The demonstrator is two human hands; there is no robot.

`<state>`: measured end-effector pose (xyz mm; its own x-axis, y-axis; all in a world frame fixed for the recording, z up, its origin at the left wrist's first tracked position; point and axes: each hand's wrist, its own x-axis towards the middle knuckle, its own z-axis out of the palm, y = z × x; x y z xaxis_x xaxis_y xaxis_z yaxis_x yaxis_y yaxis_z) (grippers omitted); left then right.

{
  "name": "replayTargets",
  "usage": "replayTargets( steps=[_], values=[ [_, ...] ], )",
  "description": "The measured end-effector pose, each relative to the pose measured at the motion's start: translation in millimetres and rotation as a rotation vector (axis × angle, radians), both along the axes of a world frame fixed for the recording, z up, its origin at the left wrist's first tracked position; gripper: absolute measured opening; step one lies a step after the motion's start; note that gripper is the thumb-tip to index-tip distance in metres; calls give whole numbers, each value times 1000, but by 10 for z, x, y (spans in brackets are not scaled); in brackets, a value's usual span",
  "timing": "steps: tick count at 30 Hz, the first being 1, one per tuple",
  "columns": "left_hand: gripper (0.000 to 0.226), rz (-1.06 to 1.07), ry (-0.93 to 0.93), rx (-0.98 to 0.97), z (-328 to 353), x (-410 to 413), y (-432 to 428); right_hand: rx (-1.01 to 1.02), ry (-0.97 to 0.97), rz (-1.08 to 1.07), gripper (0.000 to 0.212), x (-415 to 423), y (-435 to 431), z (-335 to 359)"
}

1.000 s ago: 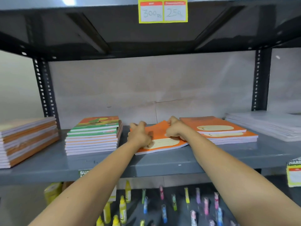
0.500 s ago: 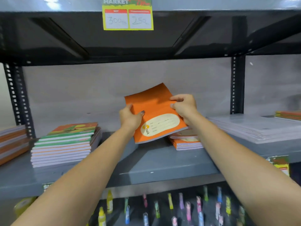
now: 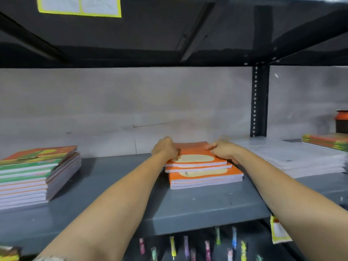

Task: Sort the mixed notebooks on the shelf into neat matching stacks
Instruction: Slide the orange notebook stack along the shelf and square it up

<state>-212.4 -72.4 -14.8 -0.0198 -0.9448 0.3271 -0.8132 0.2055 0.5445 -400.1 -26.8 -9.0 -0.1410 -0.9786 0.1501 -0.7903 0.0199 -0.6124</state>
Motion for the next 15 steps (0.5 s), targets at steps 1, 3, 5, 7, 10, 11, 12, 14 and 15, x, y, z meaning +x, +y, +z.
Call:
replayTargets(
  steps=[1,3,5,7,10,11,12,14,15],
  values=[
    [27,-8,2,31,-14,6,-17,25,18,32,45,-17,0,-23],
    [31,-7,81,8,0,13,-15,35,46,75,45,-17,49,8],
    [42,18,169,-8,62,48,70,12,33,70,43,-27,94,51],
    [47,14,168,7,101,110,180,-39,1,63,39,-89,108,75],
    [50,-42,32,-46,90,274,487,-90,-30,112,28,-221,229,98],
    [50,-53,-11,-83,45,348,597,-103,-42,141,25,-251,302,97],
    [51,-65,-43,-121,-10,419,712,-114,-56,171,22,-271,380,86],
    [49,-110,-69,-134,-132,535,880,-119,-54,226,21,-296,513,20],
    [46,-144,-63,-108,-177,565,915,-106,-30,241,24,-298,558,-31]
  ],
)
